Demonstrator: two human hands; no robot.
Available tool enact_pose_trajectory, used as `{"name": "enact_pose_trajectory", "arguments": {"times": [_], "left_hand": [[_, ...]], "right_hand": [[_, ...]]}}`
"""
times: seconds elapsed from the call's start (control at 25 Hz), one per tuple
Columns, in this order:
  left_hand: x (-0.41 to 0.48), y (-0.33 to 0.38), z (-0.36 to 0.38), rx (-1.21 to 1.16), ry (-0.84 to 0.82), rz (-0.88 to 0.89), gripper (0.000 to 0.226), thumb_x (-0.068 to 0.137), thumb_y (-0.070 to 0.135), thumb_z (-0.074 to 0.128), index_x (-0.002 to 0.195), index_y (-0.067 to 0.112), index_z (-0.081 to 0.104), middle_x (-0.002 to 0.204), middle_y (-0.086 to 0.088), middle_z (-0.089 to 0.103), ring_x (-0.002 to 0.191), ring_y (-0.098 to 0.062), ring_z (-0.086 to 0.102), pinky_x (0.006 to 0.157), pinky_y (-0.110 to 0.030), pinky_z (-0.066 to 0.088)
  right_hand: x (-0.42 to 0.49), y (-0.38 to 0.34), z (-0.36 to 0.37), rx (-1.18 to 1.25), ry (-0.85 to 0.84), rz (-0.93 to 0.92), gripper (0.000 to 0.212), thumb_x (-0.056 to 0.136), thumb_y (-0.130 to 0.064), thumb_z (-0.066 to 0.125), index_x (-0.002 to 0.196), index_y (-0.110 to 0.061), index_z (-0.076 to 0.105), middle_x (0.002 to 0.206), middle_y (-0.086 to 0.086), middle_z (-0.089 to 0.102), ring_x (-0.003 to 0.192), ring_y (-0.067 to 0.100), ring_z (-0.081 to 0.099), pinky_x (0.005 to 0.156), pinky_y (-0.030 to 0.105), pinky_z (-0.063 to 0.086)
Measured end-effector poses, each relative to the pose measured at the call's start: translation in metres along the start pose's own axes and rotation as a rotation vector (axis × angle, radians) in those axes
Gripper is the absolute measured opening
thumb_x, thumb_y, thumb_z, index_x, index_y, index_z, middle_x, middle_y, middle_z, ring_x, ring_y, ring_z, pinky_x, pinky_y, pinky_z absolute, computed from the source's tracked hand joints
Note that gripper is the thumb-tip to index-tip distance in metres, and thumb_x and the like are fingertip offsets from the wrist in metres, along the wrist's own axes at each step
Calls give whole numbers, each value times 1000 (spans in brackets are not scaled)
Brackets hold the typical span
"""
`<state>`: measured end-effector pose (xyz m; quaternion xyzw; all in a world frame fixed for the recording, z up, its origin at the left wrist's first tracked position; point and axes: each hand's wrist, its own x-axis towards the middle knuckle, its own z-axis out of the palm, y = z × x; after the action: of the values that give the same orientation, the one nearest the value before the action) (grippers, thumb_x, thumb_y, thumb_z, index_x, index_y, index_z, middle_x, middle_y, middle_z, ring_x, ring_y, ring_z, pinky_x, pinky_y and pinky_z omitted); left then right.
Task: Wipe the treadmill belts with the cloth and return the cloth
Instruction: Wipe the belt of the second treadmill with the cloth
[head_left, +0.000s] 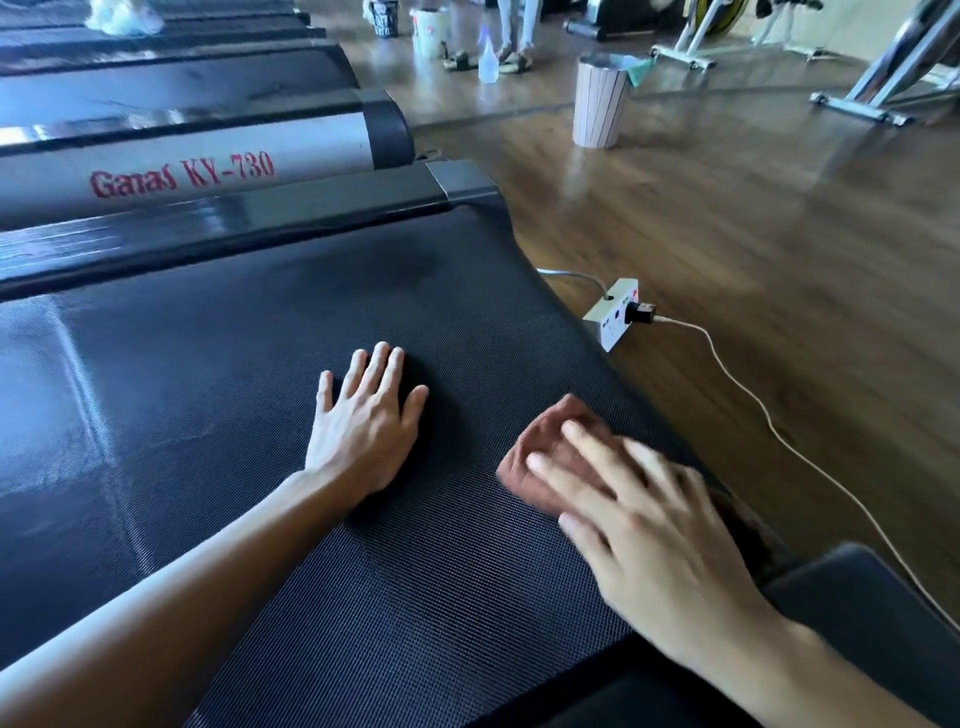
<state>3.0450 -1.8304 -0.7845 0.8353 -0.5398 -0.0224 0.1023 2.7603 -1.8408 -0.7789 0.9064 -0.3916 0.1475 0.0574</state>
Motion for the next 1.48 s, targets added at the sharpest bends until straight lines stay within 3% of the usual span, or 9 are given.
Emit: {"name": "enact_pose_trajectory", "arguments": {"times": [0.2, 0.36, 0.52, 0.64, 0.8, 0.96, 1.08, 1.28, 1.48], "left_hand": [[0, 0, -1, 4, 1, -9, 64, 99, 54, 19, 155, 23, 12, 162, 8, 3, 149, -13, -3, 121, -43, -1], [14, -7, -4, -17, -22, 25, 65, 98, 57, 21, 155, 26, 11, 162, 11, 1, 149, -11, -5, 119, -44, -4], [45, -23, -4, -50, -47, -29, 66, 98, 59, 21, 154, 25, 15, 162, 10, 4, 149, -11, -2, 119, -46, -1], [67, -37, -4, -17, -20, -21, 63, 98, 58, 20, 152, 25, 22, 161, 8, 12, 148, -12, 6, 117, -48, 5], [94, -66, -10, 42, 48, -39, 60, 95, 58, 19, 141, 22, 35, 146, 9, 35, 136, -13, 27, 107, -49, 23], [98, -74, 2, 34, 104, -64, 61, 97, 58, 24, 150, 26, 27, 159, 11, 21, 146, -10, 13, 117, -50, 12], [95, -72, 3, 9, 140, -71, 60, 98, 56, 27, 149, 26, 29, 159, 11, 21, 146, -9, 12, 117, -48, 10], [96, -71, 4, -4, 152, -72, 62, 97, 57, 28, 150, 26, 28, 159, 12, 20, 147, -11, 11, 118, -48, 7], [95, -70, 3, 2, 118, -89, 64, 96, 58, 23, 152, 27, 22, 161, 12, 14, 148, -12, 6, 119, -47, 5]], "right_hand": [[40, 17, -3, 41, 0, 230, 50, 87, -45, 44, 137, -48, 47, 151, -12, 39, 119, 25, 50, 90, 46, 45], [39, 18, 11, -3, -26, -79, 49, 91, -47, 43, 140, -50, 41, 153, -16, 34, 123, 20, 47, 93, 45, 46], [88, 28, 17, 36, -16, 218, 47, 93, -45, 48, 139, -53, 41, 155, -17, 31, 121, 24, 47, 95, 46, 41], [90, 16, 28, -16, -3, -90, 48, 92, -49, 41, 140, -54, 37, 154, -18, 31, 124, 20, 45, 97, 46, 40], [135, 23, 33, 26, -31, 197, 47, 96, -47, 40, 142, -55, 33, 157, -17, 23, 128, 25, 39, 102, 47, 33], [163, 27, 51, 27, -56, -75, 46, 96, -49, 39, 141, -57, 32, 157, -21, 23, 131, 21, 37, 107, 48, 30], [213, 24, 60, 50, -86, 266, 46, 97, -45, 43, 142, -54, 33, 158, -17, 20, 133, 28, 34, 109, 51, 26], [244, -6, 79, 51, -67, -173, 48, 96, -47, 42, 142, -56, 30, 157, -20, 23, 132, 23, 37, 108, 48, 28], [297, -19, 100, 1, -20, 201, 46, 97, -43, 40, 142, -50, 35, 158, -12, 23, 130, 31, 36, 107, 49, 25]]}}
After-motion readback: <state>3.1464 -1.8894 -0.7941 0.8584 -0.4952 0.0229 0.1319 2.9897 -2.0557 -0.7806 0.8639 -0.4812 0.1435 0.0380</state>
